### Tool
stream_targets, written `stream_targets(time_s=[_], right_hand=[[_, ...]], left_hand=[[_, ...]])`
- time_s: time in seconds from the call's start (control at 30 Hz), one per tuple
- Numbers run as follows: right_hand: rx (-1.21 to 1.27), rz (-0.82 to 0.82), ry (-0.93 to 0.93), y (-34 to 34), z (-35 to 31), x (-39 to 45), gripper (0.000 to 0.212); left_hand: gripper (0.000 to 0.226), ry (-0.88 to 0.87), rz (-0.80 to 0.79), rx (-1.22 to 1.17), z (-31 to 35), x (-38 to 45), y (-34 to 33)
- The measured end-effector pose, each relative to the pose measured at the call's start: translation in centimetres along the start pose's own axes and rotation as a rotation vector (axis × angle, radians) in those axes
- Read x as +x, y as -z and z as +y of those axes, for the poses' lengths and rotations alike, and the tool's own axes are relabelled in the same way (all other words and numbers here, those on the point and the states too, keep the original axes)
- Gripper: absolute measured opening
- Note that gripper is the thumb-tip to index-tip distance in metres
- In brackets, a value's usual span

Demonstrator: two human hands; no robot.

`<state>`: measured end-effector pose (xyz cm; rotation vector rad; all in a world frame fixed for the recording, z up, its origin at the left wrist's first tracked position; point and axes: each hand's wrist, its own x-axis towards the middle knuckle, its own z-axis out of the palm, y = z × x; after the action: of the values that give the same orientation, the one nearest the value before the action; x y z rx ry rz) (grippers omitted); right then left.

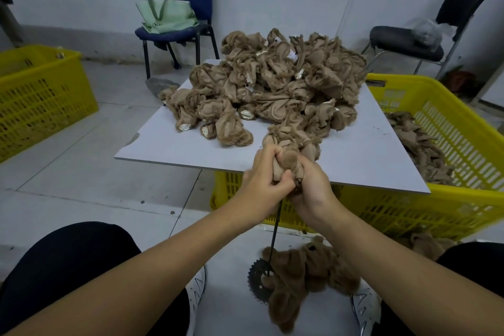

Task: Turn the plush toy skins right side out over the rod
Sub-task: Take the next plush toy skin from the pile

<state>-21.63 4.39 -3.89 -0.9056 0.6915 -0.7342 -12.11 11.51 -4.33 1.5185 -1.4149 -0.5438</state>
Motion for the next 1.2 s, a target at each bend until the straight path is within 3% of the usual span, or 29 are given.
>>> stream_targets(time_s=[0.07, 0.17, 0.27, 0.33, 0.43, 0.5, 0.57, 0.6, 0.67, 0.73, 0.87, 1.0, 1.1, 1.2], right_hand=[[-0.081, 0.009, 0.021, 0.4, -0.7, 0.0, 0.030], [-0.378, 0.103, 0.156, 0.6, -2.1, -0.3, 0.020], [-0.897, 0.298, 0.623, 0.3, -3.5, -0.3, 0.056], [-1.034, 0.359, 0.850, -0.1, -4.1, -0.5, 0.067], [-1.251, 0.496, 0.814, -0.3, -4.2, -1.0, 0.075], [-1.489, 0.604, 0.831, -0.3, -4.2, -1.0, 0.082], [-1.600, 0.564, 0.907, -0.4, -4.4, -0.8, 0.085], [-1.543, 0.432, 0.946, -0.4, -4.5, -0.7, 0.082], [-1.185, 0.006, 0.831, -0.6, -4.8, -0.9, 0.075], [-0.895, -0.198, 0.733, -0.9, -4.9, -1.2, 0.064], [-0.694, -0.216, 0.710, -1.9, -5.1, -0.9, 0.033], [-0.851, -0.217, 0.749, -1.7, -4.1, -0.2, 0.024], [-0.807, -0.179, 0.651, -1.2, -3.2, 0.2, 0.022], [-0.750, -0.191, 0.571, -0.9, -2.6, 0.4, 0.016]], left_hand=[[0.017, -0.049, 0.089, 0.375, 0.6, 0.7, 0.7], [0.022, -0.268, 0.094, 0.505, 2.1, 1.6, 2.3], [0.025, -0.361, 0.034, 0.588, 2.8, 1.8, 3.6], [0.023, -0.392, 0.080, 0.680, 3.0, 2.0, 3.9], [0.022, -0.467, 0.136, 0.816, 3.4, 2.3, 4.2], [0.034, -0.509, 0.100, 0.908, 3.5, 2.5, 4.2], [0.040, -0.509, 0.025, 0.898, 3.6, 2.6, 4.2], [0.041, -0.474, -0.019, 0.838, 3.7, 2.6, 4.2], [0.043, -0.410, -0.096, 0.697, 3.7, 2.7, 4.0], [0.043, -0.358, -0.120, 0.596, 3.5, 2.7, 3.2], [0.037, -0.241, -0.095, 0.478, 3.2, 3.2, 2.5], [0.044, -0.304, 0.006, 0.763, 1.4, 4.0, 0.5], [0.036, -0.110, 0.029, 0.486, 0.0, 3.6, -1.0], [0.019, -0.110, 0.025, 0.388, -1.3, 3.4, -1.8]])
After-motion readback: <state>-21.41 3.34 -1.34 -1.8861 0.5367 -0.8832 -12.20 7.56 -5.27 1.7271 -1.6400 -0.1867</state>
